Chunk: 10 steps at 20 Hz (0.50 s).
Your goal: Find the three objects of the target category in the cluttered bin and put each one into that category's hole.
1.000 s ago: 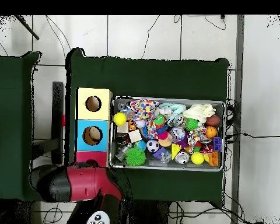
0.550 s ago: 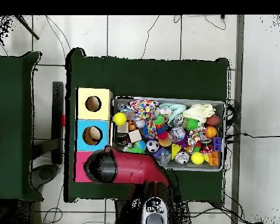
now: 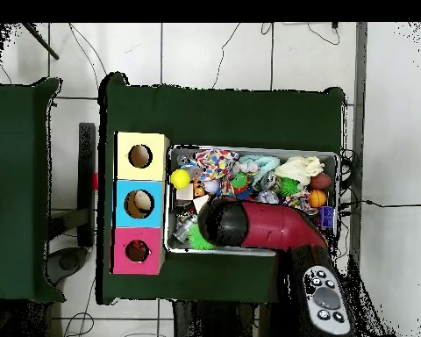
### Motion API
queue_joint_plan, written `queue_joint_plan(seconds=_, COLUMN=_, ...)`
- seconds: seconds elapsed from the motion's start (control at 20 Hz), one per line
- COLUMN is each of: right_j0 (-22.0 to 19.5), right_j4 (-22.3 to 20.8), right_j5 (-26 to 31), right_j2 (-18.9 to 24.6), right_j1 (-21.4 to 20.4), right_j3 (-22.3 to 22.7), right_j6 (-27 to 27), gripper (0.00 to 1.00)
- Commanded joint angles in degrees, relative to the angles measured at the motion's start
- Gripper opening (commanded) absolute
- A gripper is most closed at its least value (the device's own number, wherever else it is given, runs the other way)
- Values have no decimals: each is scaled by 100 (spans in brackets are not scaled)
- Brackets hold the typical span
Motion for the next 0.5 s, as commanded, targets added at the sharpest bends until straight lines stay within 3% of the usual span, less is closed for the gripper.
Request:
queue_joint_plan(seconds=0.05, right_j0=-508, right_j4=-804, right_j5=651, right_j2=1320, right_j1=478, right_j3=-658, right_j6=-1978, gripper=100)
queue_joint_plan(seconds=0.5, right_j0=-620, right_j4=-1149, right_j5=625, right_j2=1548, right_j1=433, right_j3=-559, right_j6=-1563, gripper=100)
